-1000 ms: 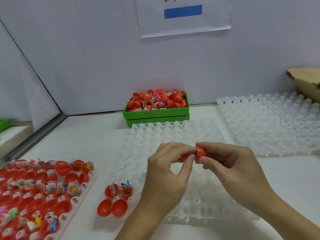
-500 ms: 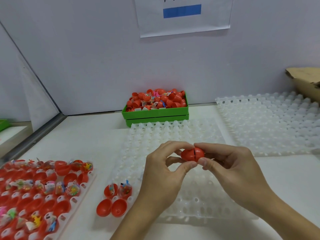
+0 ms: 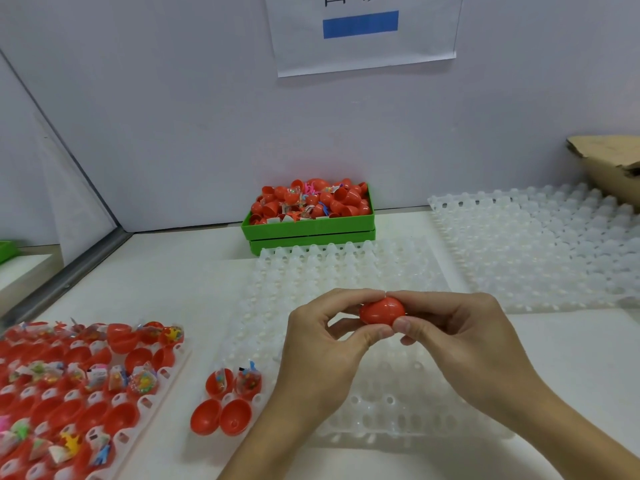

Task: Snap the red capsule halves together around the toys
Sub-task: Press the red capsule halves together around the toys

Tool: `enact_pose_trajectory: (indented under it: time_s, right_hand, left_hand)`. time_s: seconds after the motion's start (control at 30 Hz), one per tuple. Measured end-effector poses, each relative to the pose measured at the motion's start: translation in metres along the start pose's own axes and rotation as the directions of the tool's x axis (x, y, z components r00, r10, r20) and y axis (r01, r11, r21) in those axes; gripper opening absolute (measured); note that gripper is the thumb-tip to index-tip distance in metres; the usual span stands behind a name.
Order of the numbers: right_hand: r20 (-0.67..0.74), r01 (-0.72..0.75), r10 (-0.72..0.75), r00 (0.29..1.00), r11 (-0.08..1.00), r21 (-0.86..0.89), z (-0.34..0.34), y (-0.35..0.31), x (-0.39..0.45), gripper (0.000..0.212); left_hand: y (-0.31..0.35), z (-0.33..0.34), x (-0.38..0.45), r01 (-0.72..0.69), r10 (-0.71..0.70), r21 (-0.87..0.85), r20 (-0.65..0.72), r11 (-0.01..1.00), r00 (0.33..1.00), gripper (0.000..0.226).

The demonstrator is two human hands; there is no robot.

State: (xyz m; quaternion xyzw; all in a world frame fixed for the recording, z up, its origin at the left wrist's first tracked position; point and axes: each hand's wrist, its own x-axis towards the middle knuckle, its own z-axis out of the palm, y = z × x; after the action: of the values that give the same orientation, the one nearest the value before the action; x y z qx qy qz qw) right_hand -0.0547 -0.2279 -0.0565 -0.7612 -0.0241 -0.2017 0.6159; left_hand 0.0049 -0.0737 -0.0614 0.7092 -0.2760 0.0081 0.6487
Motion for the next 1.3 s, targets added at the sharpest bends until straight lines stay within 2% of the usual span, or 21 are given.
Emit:
enact_pose_trajectory:
  time_s: [0.1, 0.27, 0.43, 0.6, 0.9, 1.3]
  right_hand:
    - [-0.004, 0.025, -0.025, 1.000, 0.999, -0.043, -0.001, 0.000, 0.000, 0.048]
    - [-0.020, 0.027, -0.030, 0.999, 0.991, -0.131, -0.003, 0.006, 0.000, 0.039]
    - [-0.029, 0.040, -0.047, 0.998, 0.975, -0.218, -0.005, 0.008, 0.001, 0.040]
    - [-0.044, 0.044, -0.056, 0.997, 0.971, -0.235, -0.006, 0.006, 0.001, 0.039]
    - [-0.017, 0.169, -0.188, 0.982, 0.912, -0.373, -0.005, 0.007, 0.000, 0.043]
    - [-0.027, 0.206, -0.237, 0.971, 0.890, -0.406, -0.001, 0.010, -0.002, 0.042]
  left_hand:
    - [0.001, 0.001, 0.000, -0.001, 0.001, 0.002, 0.005, 1.000, 1.000, 0.039]
    - [0.000, 0.002, 0.000, -0.011, 0.011, 0.007, 0.004, 1.000, 1.000, 0.043]
    - [-0.001, 0.004, 0.001, 0.002, -0.002, 0.008, 0.014, 1.000, 1.000, 0.045]
    - [0.000, 0.004, 0.001, -0.004, 0.004, 0.005, 0.012, 1.000, 1.000, 0.040]
    - [-0.001, 0.004, 0.000, -0.025, 0.025, 0.062, 0.005, 0.998, 1.000, 0.039]
    - [0.000, 0.007, -0.002, -0.019, 0.024, 0.128, -0.034, 0.992, 0.999, 0.038]
